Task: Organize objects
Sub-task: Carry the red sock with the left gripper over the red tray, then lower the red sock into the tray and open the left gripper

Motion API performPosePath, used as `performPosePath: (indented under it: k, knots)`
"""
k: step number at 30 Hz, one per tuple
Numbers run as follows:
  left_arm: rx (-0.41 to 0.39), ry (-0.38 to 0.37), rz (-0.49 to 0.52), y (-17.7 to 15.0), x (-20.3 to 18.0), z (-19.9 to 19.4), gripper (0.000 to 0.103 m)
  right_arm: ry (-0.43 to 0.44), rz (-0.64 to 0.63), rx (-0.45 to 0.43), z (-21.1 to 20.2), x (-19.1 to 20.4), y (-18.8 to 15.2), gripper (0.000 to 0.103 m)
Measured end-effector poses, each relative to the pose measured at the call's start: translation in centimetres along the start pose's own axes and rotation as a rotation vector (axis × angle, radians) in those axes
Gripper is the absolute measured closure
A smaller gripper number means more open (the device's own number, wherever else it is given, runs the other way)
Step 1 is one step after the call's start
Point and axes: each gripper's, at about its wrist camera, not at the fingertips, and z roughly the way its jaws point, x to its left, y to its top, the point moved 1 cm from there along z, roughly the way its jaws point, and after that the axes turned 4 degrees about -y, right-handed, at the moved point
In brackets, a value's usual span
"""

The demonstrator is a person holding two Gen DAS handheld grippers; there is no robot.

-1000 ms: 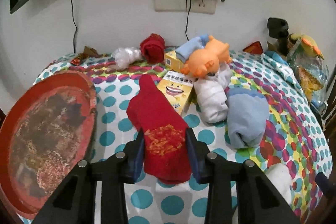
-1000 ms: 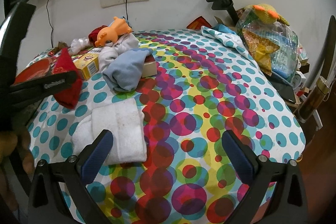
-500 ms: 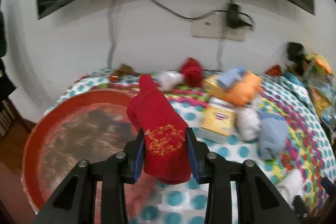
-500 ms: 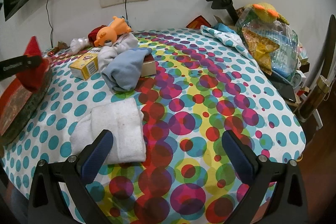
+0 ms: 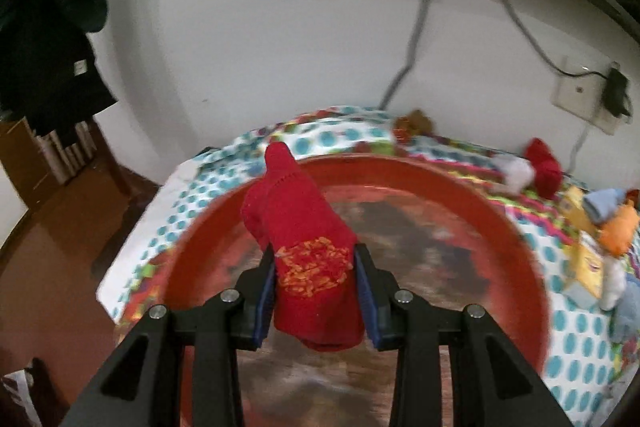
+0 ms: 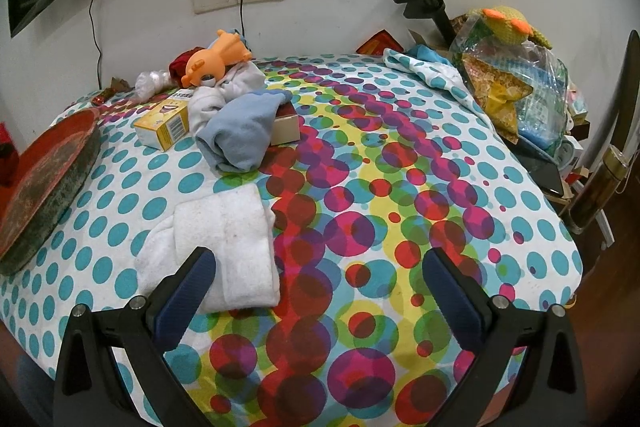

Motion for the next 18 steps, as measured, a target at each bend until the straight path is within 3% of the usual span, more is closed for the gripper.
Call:
performPosePath:
  k: [8,18]
  knots:
    - [0.028,0.067,0.015,-0.7,4.8,1.1,0.067,-0.001,-0.001,0.0,0.0,0.0,-0.1,0.0]
    - [0.064,0.091,0.038,-1.8,4.4,3.4,0.067,0.004,0.007,0.006,0.1,0.1,-0.2,0.0]
